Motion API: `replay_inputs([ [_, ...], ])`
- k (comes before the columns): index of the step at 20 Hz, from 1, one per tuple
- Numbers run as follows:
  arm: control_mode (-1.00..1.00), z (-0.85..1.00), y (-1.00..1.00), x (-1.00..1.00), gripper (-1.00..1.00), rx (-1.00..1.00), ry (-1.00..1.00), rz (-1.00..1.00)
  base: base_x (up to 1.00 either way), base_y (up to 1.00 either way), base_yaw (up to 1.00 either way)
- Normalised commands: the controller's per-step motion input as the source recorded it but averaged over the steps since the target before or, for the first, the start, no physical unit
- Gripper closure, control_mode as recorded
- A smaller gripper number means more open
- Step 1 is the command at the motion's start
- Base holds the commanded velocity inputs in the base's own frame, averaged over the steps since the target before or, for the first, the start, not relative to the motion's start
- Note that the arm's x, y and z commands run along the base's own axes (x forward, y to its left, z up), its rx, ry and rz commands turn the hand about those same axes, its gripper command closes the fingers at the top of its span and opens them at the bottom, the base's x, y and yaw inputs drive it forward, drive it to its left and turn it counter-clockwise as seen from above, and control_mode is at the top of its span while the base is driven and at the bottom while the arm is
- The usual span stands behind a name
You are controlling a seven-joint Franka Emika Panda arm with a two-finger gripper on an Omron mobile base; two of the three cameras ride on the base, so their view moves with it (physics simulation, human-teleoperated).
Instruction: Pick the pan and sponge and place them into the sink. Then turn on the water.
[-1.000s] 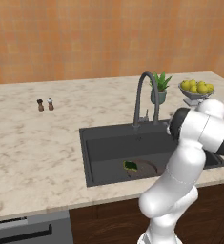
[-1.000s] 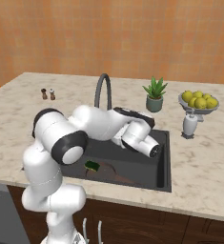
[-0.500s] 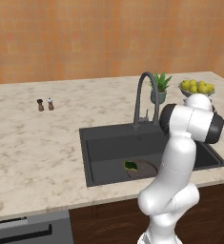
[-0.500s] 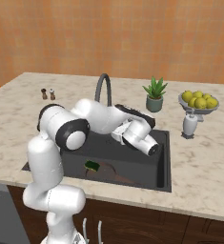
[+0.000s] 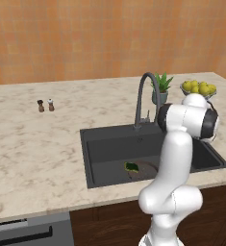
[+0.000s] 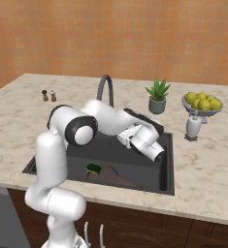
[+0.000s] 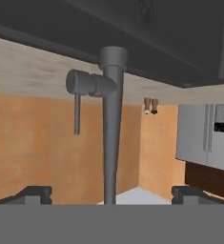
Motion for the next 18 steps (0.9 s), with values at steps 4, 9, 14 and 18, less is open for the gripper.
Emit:
replay_inputs([
  [4,-1.00,-0.25,0.00,0.18,-1.00,0.01,0.00,0.00,0.00,0.00,0.00],
  [9,-1.00,-0.05,0.09,0.29,-1.00,0.02,0.00,0.00,0.00,0.00,0.00],
  [14,-1.00,0.00,0.20,0.38,-1.00,0.03,0.00,-0.03,0.00,0.00,0.00],
  [18,-1.00,0.00,0.21,0.34,-1.00,0.01,0.00,-0.03,0.00,0.00,0.00],
])
